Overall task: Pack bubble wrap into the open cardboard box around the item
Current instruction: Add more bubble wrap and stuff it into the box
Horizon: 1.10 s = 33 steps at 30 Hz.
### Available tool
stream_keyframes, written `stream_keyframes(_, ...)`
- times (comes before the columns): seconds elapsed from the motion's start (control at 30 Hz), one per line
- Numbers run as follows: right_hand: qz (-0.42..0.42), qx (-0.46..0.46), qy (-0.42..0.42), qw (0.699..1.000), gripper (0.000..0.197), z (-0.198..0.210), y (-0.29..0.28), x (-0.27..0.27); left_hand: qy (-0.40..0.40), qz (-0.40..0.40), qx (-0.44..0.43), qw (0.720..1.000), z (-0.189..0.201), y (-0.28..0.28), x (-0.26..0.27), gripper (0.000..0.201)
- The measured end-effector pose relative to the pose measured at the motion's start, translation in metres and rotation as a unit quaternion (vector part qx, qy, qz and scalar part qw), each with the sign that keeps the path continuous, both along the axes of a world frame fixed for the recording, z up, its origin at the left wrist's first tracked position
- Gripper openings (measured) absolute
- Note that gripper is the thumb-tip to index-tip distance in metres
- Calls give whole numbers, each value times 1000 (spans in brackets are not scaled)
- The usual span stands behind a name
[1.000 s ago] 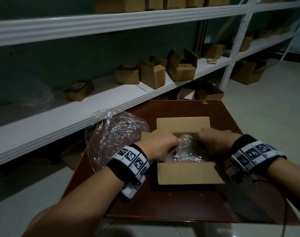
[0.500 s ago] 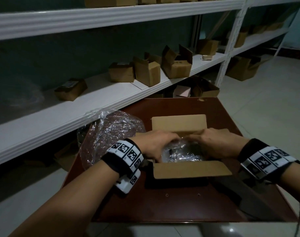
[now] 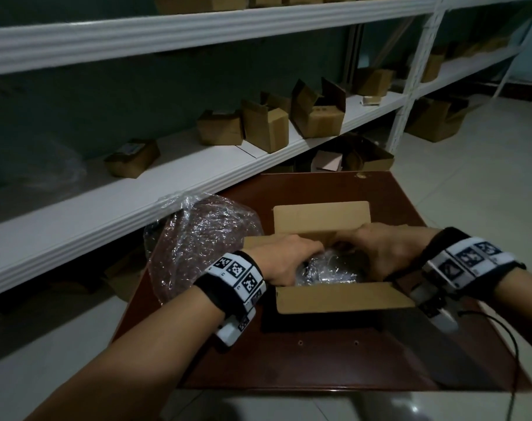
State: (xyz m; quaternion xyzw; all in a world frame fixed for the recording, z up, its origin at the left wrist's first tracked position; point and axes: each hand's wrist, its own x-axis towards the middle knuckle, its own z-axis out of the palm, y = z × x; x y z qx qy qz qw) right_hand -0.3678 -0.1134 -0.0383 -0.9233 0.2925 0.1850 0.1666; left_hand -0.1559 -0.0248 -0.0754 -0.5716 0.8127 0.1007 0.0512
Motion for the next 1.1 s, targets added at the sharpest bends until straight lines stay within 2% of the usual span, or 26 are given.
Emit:
stream_keyframes(0.07, -42, 65, -21, 997, 89, 4, -4, -2, 1, -1, -4, 1000, 0, -1, 0, 71)
stream_keyframes(0.1, -47, 63, -27, 997, 87, 5, -3, -1, 2, -3, -7, 1000, -1, -2, 1, 71)
stream_keyframes(0.2, -3, -46, -28, 999, 75, -1, 8, 5, -5, -2, -5, 1000, -1, -3, 1, 72)
stream_keyframes(0.27, 54, -136, -32, 989, 64, -11, 16, 7, -14, -9, -5, 1000, -2, -3, -1, 71)
stream_keyframes(0.37, 97, -194, -46, 975, 57, -20, 20, 5, -9, -7, 14, 1000, 0, -5, 0, 71)
stream_keyframes(0.47, 90, -186, -71, 976, 50, -19, 21, 2, 53, -14, 88, 995, 6, -8, 5, 76)
stream_keyframes(0.53, 85, -187, -75, 976, 49, -19, 21, 1, 99, 12, 153, 983, 17, -8, 7, 86)
stream_keyframes(0.6, 84, -197, -86, 973, 49, -20, 21, 1, 124, 36, 180, 975, 26, -8, 7, 87)
stream_keyframes(0.67, 82, -203, -94, 971, 51, -24, 19, 0, 152, 44, 192, 969, 31, -4, 6, 83)
stream_keyframes(0.77, 76, -210, -95, 970, 51, -26, 17, -1, 216, 64, 220, 949, 33, -1, 5, 53)
stream_keyframes(0.8, 75, -209, -96, 970, 50, -27, 17, -1, 218, 58, 216, 950, 32, -1, 3, 51)
stream_keyframes(0.87, 70, -200, -96, 973, 49, -27, 16, -1, 134, 28, 177, 975, 31, -2, 1, 56)
stream_keyframes(0.93, 60, -174, -83, 979, 50, -24, 14, 1, 53, -6, 121, 991, 22, -4, -2, 70)
stream_keyframes(1.0, 47, -126, -64, 989, 56, -17, 12, 1, 29, -12, 73, 997, 15, -3, -6, 73)
stream_keyframes(1.1, -5, -3, -24, 1000, 73, 0, 4, -3, 29, -4, 37, 999, 9, -2, -9, 71)
